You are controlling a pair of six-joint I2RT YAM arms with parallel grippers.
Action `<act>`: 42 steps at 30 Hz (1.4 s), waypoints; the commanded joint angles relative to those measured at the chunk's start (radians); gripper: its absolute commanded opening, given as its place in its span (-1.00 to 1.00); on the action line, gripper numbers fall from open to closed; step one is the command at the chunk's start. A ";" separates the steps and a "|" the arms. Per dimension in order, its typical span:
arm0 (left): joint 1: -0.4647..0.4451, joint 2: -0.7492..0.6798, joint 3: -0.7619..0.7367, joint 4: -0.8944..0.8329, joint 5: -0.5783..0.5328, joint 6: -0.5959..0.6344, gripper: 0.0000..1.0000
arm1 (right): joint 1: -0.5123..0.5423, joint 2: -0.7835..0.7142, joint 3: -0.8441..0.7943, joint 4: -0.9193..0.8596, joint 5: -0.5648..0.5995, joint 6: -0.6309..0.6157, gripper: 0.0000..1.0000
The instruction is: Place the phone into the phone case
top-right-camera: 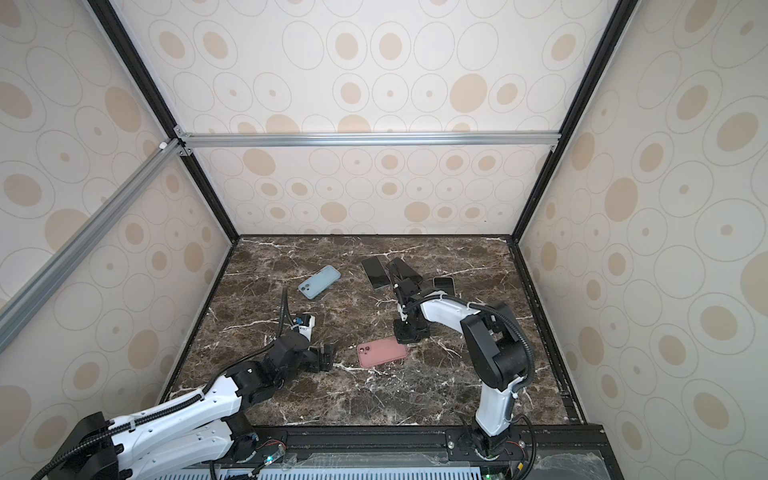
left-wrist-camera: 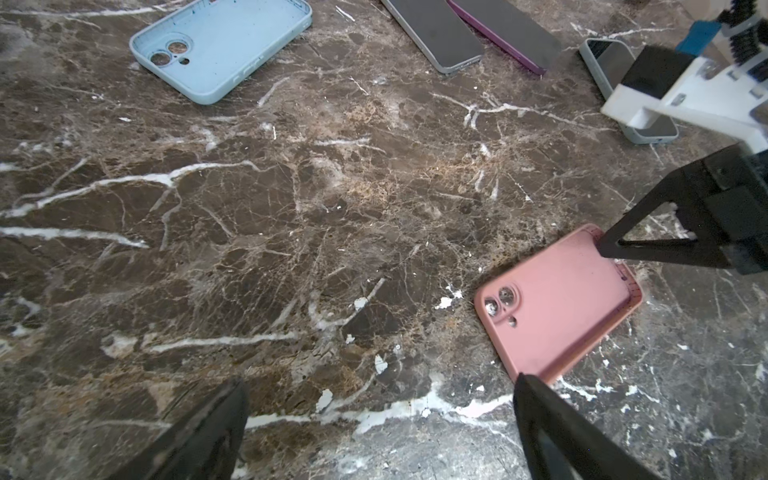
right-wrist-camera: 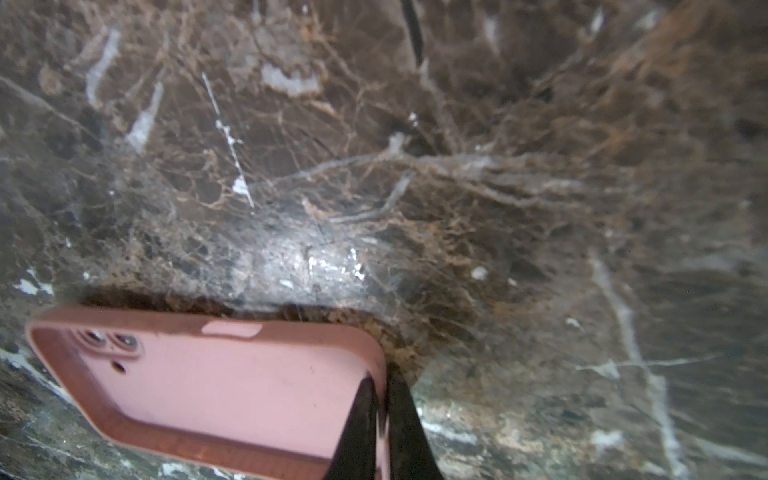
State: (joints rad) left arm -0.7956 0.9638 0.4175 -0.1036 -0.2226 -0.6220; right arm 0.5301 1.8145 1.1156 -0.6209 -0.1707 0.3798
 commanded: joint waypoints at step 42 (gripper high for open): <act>0.019 0.096 0.052 0.035 0.028 0.087 1.00 | 0.008 -0.115 -0.004 -0.079 0.167 0.106 0.58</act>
State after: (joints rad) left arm -0.7853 1.0744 0.4328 -0.0662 -0.1810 -0.5442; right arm 0.5339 1.7435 1.0843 -0.6609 -0.0498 0.5716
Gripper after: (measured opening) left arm 0.999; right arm 0.773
